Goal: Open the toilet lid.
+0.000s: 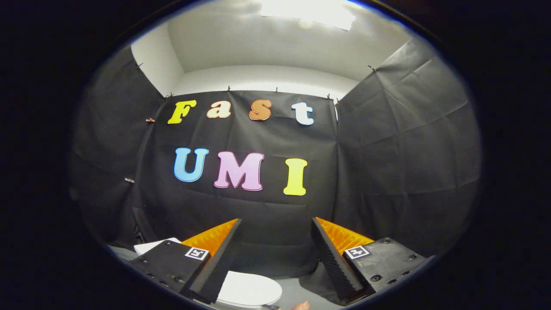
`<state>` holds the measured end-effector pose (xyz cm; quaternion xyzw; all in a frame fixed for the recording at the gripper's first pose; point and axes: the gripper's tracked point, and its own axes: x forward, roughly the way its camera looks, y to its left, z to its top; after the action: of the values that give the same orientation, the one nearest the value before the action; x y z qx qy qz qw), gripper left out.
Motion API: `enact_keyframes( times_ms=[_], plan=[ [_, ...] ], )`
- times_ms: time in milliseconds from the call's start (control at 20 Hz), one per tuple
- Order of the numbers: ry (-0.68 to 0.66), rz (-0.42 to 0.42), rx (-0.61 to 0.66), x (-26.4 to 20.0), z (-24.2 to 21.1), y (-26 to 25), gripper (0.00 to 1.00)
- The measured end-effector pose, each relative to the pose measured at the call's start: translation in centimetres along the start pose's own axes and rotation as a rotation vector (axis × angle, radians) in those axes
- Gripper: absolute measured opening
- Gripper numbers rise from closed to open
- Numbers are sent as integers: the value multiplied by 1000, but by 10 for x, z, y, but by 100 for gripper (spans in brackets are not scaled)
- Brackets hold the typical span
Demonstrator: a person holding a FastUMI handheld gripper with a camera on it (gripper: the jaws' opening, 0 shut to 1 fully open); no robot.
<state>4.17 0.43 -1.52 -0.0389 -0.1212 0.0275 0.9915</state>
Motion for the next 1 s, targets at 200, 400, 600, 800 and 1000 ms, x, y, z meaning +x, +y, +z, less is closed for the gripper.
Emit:
enact_keyframes(
  times_ms=[200, 400, 600, 800, 1000],
  plan=[
    [38, 16, 85, 10, -28, 2, 97],
    [88, 53, 64, 18, -79, -6, 98],
    [198, 53, 100, 25, -141, -21, 98],
    [313, 64, 159, 24, -215, -39, 99],
    [423, 52, 283, 19, -273, -56, 97]
  ],
)
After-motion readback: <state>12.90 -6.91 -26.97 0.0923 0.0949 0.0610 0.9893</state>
